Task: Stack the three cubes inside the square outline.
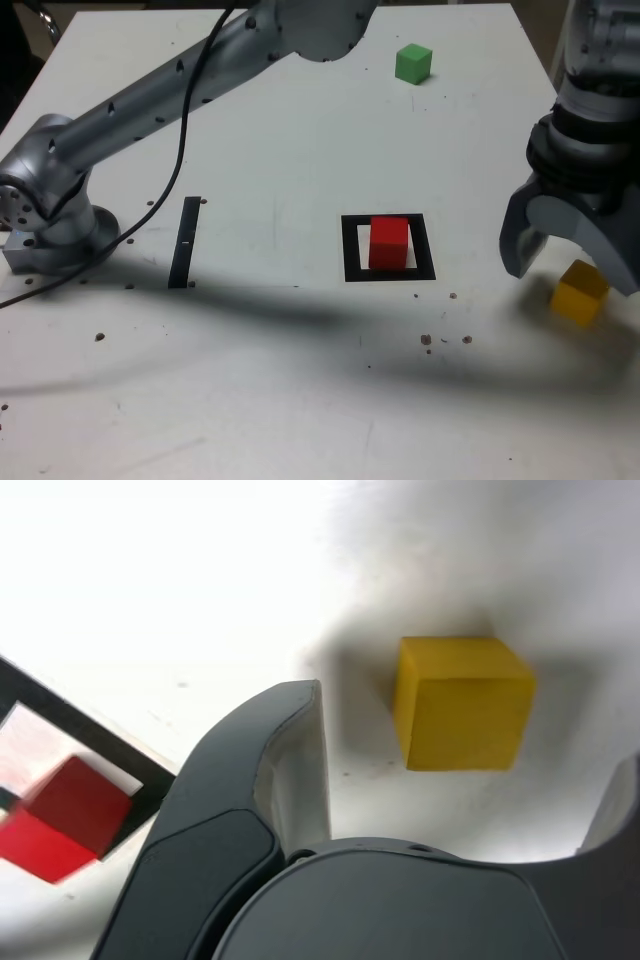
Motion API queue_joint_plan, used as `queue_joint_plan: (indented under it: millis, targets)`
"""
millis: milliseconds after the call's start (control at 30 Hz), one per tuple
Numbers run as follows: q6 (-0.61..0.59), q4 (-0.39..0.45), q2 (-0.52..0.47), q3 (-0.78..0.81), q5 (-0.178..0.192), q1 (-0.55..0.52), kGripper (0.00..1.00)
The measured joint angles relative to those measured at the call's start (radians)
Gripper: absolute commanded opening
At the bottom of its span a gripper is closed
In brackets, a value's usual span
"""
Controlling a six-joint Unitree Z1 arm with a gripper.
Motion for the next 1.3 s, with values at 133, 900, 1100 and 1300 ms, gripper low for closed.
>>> queue_joint_plan:
  millis: [133,900,1100,1300]
  targets:
    - [0.017,0.0,-0.002,0.0,0.007,-0.001,1.0]
    - [-0.002,-0.012,0.059,-0.058,0.023,-0.011,0.94]
    - [-0.004,-0.014,0.064,-0.06,0.02,-0.012,0.88]
    - [-0.012,-0.014,0.074,-0.064,0.014,-0.018,0.71]
